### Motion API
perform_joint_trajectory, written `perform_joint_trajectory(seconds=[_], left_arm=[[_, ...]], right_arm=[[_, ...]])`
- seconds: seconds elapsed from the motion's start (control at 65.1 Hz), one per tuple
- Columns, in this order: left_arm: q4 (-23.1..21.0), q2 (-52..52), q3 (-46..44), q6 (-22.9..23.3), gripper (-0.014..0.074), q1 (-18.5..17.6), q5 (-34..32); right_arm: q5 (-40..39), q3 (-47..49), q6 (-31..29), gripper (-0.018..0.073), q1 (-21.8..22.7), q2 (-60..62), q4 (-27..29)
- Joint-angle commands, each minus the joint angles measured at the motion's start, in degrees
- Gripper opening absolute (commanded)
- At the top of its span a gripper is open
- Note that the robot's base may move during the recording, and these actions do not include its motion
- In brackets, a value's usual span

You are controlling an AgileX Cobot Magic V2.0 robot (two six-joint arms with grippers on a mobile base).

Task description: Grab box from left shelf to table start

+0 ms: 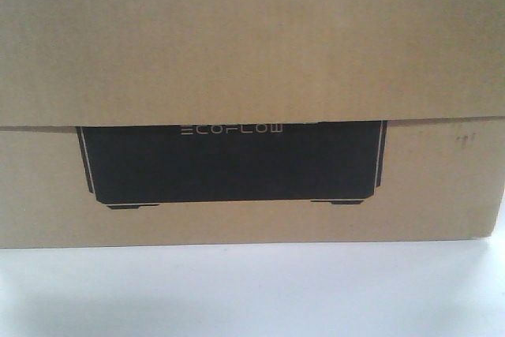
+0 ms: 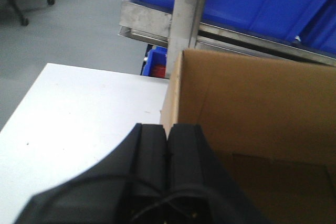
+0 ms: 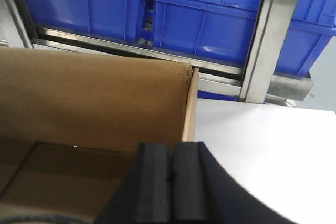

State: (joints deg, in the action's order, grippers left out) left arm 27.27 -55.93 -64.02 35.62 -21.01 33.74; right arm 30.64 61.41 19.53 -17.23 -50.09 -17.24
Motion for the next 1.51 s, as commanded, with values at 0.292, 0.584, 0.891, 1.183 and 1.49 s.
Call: perform_joint_trajectory(seconds=[0.292,0.584,0.891,1.183,1.49], left_arm=[[1.13,25.95,25.26,0.24,-0.0090,0.08,-13.17],[3.89,43.48,38.58,0.24,-0.0092,0.08,-14.46],[4.01,46.64,39.45,0.24,-0.0092,0.08,-14.65],[4.01,46.64,39.45,0.24,-0.0092,0.08,-14.65],[4.01,46.64,39.45,0.24,-0.0093,0.08,-14.65]], right_arm=[[-9.76,-21.71,-1.41,0.0050,-0.22,23.86,-0.91],[-9.58,-33.98,-1.41,0.0050,-0.22,39.76,-0.91],[-9.07,-34.47,-1.41,0.0050,-0.22,41.74,-0.91],[-9.02,-34.59,-1.41,0.0050,-0.22,41.74,-0.91],[-10.72,-39.16,-1.29,0.0050,0.91,43.42,-0.79]])
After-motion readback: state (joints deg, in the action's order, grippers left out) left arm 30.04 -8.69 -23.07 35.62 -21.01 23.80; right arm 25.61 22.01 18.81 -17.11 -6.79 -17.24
